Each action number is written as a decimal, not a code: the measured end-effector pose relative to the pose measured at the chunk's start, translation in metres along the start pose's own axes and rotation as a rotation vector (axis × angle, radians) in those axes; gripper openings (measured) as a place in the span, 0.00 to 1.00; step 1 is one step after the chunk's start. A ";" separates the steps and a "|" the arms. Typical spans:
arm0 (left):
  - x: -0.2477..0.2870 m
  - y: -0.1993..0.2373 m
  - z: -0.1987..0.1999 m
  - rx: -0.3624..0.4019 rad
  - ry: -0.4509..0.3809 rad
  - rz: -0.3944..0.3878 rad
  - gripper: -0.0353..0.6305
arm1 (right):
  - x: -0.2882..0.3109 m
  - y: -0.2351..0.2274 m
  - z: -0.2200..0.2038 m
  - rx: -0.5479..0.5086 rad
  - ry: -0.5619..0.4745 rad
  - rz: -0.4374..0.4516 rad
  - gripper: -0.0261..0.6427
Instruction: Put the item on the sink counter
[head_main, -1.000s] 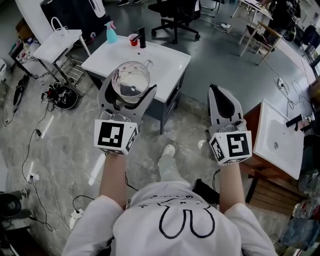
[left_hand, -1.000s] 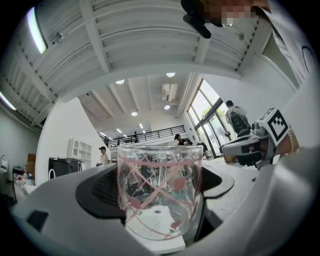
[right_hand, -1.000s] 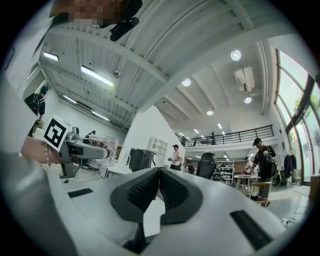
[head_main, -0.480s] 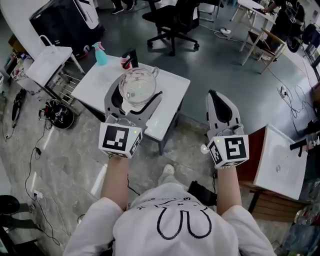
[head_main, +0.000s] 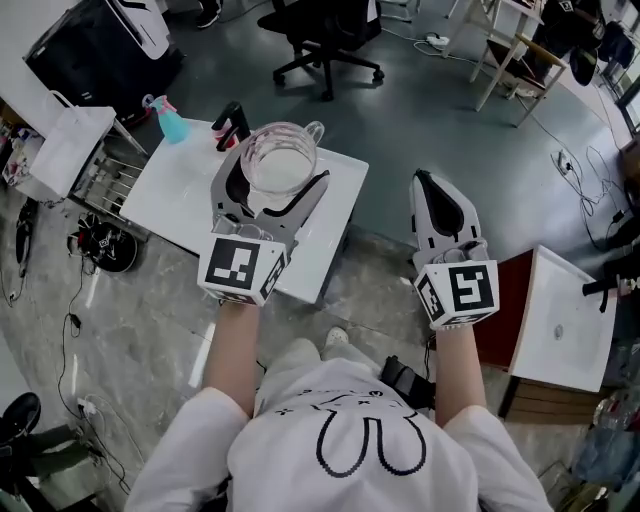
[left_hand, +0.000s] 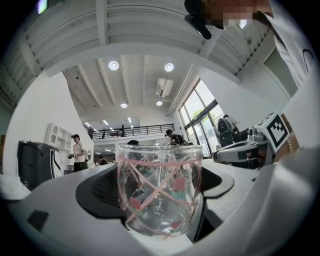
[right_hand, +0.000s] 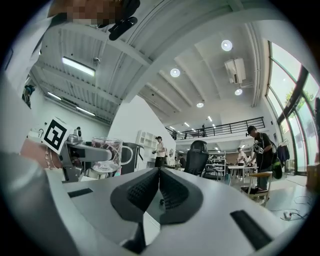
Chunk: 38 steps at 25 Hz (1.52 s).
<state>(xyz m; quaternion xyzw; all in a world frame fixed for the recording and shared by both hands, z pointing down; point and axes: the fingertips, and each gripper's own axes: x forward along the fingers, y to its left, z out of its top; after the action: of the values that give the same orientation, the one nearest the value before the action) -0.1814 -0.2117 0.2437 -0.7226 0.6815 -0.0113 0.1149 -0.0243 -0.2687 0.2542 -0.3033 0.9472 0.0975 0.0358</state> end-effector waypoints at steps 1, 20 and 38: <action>0.005 0.001 -0.005 -0.008 0.002 -0.008 0.74 | 0.002 0.000 -0.003 -0.004 0.005 -0.003 0.08; 0.089 0.012 -0.104 -0.155 0.065 -0.318 0.74 | 0.045 -0.008 -0.080 0.053 0.199 -0.198 0.08; 0.137 -0.003 -0.228 -0.260 0.174 -0.457 0.74 | 0.077 0.008 -0.166 0.120 0.345 -0.294 0.08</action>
<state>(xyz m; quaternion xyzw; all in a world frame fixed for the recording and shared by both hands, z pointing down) -0.2084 -0.3812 0.4470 -0.8625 0.5040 -0.0114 -0.0435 -0.0930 -0.3407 0.4079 -0.4475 0.8890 -0.0184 -0.0951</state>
